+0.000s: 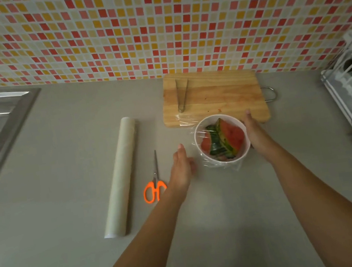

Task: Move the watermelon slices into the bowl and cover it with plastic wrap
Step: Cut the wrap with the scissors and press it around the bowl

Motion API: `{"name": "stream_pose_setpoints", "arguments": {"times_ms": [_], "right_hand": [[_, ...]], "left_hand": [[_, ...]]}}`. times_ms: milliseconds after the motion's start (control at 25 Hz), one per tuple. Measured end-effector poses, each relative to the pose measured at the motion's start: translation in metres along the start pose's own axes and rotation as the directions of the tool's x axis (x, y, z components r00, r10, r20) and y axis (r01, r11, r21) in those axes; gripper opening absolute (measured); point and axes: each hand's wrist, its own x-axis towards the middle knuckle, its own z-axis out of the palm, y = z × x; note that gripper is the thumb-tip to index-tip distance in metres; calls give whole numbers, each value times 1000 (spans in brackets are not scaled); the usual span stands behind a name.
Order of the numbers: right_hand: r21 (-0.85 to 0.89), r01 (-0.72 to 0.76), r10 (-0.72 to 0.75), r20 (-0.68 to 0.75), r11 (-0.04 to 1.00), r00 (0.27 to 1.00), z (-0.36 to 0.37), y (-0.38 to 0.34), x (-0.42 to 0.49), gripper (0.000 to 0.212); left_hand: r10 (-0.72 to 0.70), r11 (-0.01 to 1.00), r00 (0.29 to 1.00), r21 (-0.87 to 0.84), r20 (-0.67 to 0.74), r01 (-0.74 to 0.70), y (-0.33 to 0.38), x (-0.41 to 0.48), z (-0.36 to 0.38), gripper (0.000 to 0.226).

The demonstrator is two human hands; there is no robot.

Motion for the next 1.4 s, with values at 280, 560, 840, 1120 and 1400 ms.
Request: {"name": "stream_pose_setpoints", "arguments": {"times_ms": [280,560,840,1120,1400], "right_hand": [[211,-228,202,140,951,969,-7,41,-34,96],[72,-373,368,73,925,927,-7,76,-36,123],[219,-198,145,238,955,960,-2,26,24,74],[287,-84,107,-63,954,992,4,44,30,37],[148,-91,61,195,985,979,-5,31,35,70]], "left_hand": [[16,990,997,-139,-71,-25,9,25,10,52],[20,1000,1000,14,18,-20,21,49,1,61],[95,982,995,162,42,-101,26,51,5,49],[66,982,998,178,-18,-62,36,53,10,31],[197,874,980,459,-39,-158,39,53,13,53]]}}
